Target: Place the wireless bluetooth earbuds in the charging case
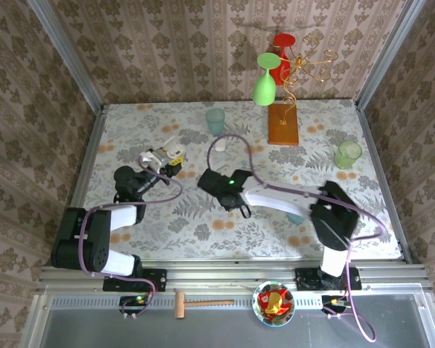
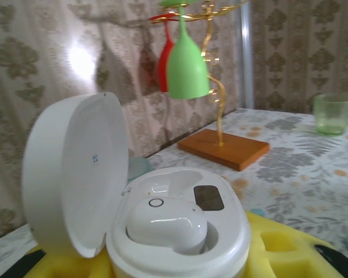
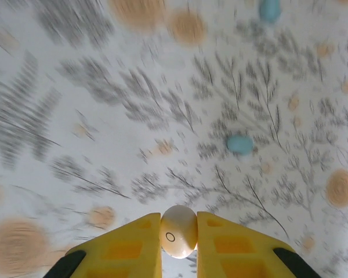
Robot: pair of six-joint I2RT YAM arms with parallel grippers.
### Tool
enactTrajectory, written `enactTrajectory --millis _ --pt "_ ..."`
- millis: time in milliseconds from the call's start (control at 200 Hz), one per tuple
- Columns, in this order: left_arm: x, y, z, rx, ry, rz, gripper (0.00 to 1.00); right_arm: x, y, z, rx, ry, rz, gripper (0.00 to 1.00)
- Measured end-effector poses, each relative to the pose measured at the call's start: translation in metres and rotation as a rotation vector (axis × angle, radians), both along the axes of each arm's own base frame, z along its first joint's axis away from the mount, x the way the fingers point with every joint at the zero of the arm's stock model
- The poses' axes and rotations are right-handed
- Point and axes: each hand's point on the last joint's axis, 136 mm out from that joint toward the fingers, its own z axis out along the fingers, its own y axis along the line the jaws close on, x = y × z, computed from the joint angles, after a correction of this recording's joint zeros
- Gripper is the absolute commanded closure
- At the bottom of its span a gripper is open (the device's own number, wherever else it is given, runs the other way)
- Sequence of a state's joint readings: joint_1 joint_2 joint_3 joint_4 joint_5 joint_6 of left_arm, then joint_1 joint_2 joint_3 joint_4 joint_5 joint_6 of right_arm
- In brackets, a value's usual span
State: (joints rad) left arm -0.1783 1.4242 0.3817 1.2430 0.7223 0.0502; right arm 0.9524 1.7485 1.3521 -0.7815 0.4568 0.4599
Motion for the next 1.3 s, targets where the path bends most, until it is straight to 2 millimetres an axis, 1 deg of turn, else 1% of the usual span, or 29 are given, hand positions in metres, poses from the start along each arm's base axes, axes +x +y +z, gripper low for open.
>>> enactTrajectory --millis 85,200,335,420,530,615,735,845,1020,1125,1300 --pt "-0.004 -0.012 0.000 0.005 0.001 -0.065 0.76 0.007 0.009 0.035 0.194 -0.035 0.001 0.81" --pt "-0.007 -0.023 0.004 0.003 -0.001 -0.142 0.77 0.019 0.016 0.073 0.444 -0.050 0.000 0.82" --pt "-0.011 -0.036 0.004 -0.004 0.022 -0.237 0.76 0.029 0.022 0.102 0.711 -0.023 0.010 0.83" --pt "-0.017 -0.046 0.005 -0.007 0.029 -0.301 0.76 0.034 0.030 0.118 0.849 0.001 0.034 0.82" --pt "-0.029 -0.059 0.007 -0.008 0.039 -0.387 0.76 0.031 0.047 0.140 0.992 0.041 0.101 0.82" --pt "-0.035 -0.066 0.009 -0.008 0.045 -0.442 0.76 0.027 0.058 0.153 1.066 0.059 0.149 0.83" --pt "-0.040 -0.070 0.013 -0.009 0.045 -0.492 0.76 0.024 0.066 0.162 1.110 0.078 0.186 0.82" --pt "-0.044 -0.072 0.014 -0.008 0.050 -0.518 0.76 0.027 0.071 0.161 1.119 0.094 0.196 0.82" --pt "-0.050 -0.073 0.013 -0.004 0.056 -0.553 0.76 0.032 0.072 0.151 1.110 0.115 0.184 0.82" --pt "-0.052 -0.073 0.012 -0.001 0.056 -0.567 0.76 0.032 0.072 0.152 1.112 0.112 0.185 0.83" --pt "-0.055 -0.073 0.012 0.003 0.056 -0.584 0.76 0.038 0.071 0.159 1.134 0.088 0.184 0.83"
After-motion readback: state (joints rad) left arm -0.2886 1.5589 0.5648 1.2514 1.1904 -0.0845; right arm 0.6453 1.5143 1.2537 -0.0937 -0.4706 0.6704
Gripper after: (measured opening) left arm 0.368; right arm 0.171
